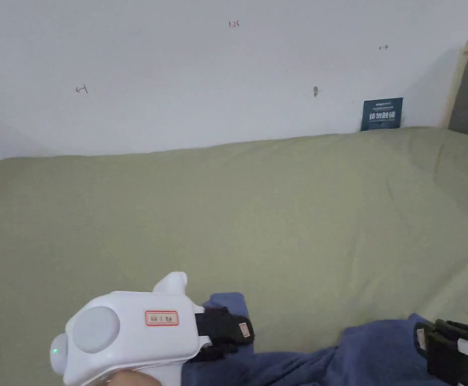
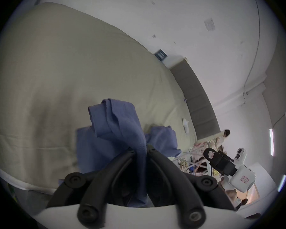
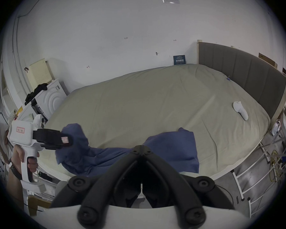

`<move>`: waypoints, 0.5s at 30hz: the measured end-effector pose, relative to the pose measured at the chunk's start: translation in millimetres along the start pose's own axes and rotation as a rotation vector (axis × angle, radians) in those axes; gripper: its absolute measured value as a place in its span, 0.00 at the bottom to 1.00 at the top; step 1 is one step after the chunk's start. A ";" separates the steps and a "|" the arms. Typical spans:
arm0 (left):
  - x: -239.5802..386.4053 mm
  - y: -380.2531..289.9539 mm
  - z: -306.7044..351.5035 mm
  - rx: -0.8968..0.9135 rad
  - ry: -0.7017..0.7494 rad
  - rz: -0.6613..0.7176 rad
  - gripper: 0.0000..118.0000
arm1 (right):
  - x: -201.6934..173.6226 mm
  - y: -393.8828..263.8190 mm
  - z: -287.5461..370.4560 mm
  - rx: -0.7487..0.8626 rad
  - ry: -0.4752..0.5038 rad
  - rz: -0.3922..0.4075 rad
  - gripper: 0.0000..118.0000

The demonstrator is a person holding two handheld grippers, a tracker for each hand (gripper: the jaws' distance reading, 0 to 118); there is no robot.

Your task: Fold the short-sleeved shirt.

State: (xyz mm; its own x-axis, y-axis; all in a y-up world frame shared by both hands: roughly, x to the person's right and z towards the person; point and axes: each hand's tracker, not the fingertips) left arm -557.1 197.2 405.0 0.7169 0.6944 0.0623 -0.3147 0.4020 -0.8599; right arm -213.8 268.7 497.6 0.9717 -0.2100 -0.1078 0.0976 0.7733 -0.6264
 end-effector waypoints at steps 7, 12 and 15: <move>20.8 -13.0 -89.6 -0.092 -0.035 0.133 0.16 | 20.8 -7.2 4.8 -0.004 -0.022 -0.043 0.01; 6.1 -15.4 -89.5 -0.093 -0.029 0.170 0.57 | 28.4 -12.8 7.3 -0.014 -0.030 -0.044 0.01; -1.4 -13.5 -62.0 0.025 -0.054 0.091 0.37 | 31.0 -13.7 6.2 -0.013 -0.037 -0.050 0.01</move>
State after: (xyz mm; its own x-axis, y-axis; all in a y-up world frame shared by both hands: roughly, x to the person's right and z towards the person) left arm -515.3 153.8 385.1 0.6501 0.7597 0.0121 -0.3930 0.3499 -0.8504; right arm -183.7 255.3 507.6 0.9730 -0.2260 -0.0474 0.1440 0.7543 -0.6405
